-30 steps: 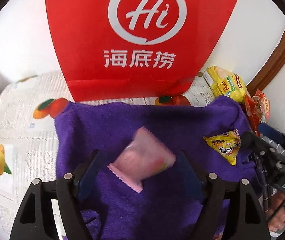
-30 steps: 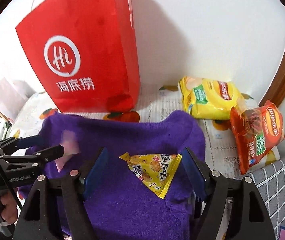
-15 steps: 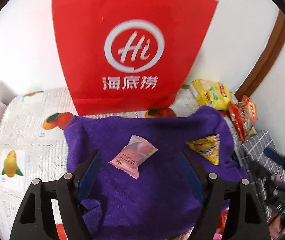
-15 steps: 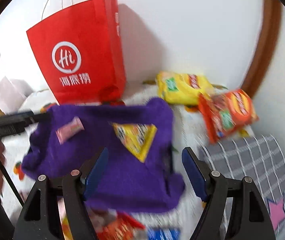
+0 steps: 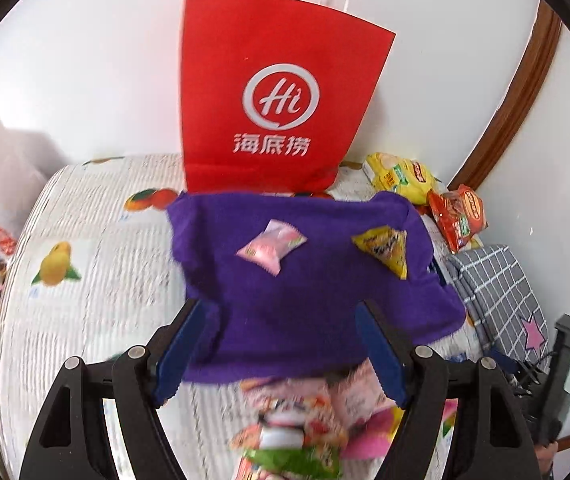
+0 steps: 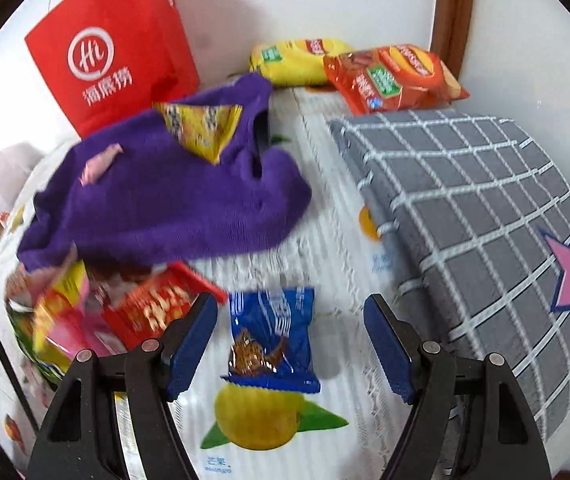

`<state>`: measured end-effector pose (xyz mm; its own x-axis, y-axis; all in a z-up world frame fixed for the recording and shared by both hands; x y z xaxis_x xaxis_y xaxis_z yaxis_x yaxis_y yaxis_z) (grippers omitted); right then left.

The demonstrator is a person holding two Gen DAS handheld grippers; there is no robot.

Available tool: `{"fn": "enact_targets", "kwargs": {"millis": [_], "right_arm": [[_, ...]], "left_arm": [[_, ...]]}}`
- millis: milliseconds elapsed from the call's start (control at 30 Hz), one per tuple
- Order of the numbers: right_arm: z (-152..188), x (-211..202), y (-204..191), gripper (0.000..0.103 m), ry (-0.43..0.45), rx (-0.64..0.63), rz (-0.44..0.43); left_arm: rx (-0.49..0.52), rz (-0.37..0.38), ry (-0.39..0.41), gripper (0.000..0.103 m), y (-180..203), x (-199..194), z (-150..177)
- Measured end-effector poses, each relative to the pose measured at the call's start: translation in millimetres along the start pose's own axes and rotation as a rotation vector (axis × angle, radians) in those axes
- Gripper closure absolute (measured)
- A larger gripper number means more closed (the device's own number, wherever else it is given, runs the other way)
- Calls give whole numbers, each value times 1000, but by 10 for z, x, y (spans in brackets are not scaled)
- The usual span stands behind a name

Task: Organize snacks
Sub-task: 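Grasp the blue snack packet from the bed with the right tool, then lift the blue packet with the right tool while the left tool grasps the green packet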

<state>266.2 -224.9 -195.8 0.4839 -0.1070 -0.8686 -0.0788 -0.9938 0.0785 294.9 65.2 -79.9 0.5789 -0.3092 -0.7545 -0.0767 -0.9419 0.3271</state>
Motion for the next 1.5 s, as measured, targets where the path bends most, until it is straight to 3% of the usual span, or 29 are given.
{"fn": "enact_targets", "kwargs": {"millis": [167, 333, 433, 1133, 1500], "right_arm": [[155, 185, -66, 33, -5, -25, 39], [218, 159, -94, 40, 71, -32, 66], [203, 141, -90, 54, 90, -26, 72], [394, 30, -70, 55, 118, -2, 61], [411, 22, -61, 54, 117, 10, 46]], "left_arm": [[-12, -23, -16, 28, -79, -105, 263], [-30, -42, -18, 28, -181, -170, 444], [-49, -51, -20, 28, -223, -172, 543], [-119, 12, -116, 29, -100, -32, 1186], [-104, 25, -127, 29, 77, 175, 1187]]}}
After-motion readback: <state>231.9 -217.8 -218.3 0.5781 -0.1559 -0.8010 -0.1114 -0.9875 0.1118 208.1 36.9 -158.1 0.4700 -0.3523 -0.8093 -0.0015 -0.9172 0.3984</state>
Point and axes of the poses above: each gripper's, at about its wrist camera, not at the fingertips, and x roughly the way its jaws point, y to its right, z to its underside, the point moved 3 cm from there along x, roughly the way its jaws point, and after that the axes turned 10 degrees about z, right-handed, at the moved point
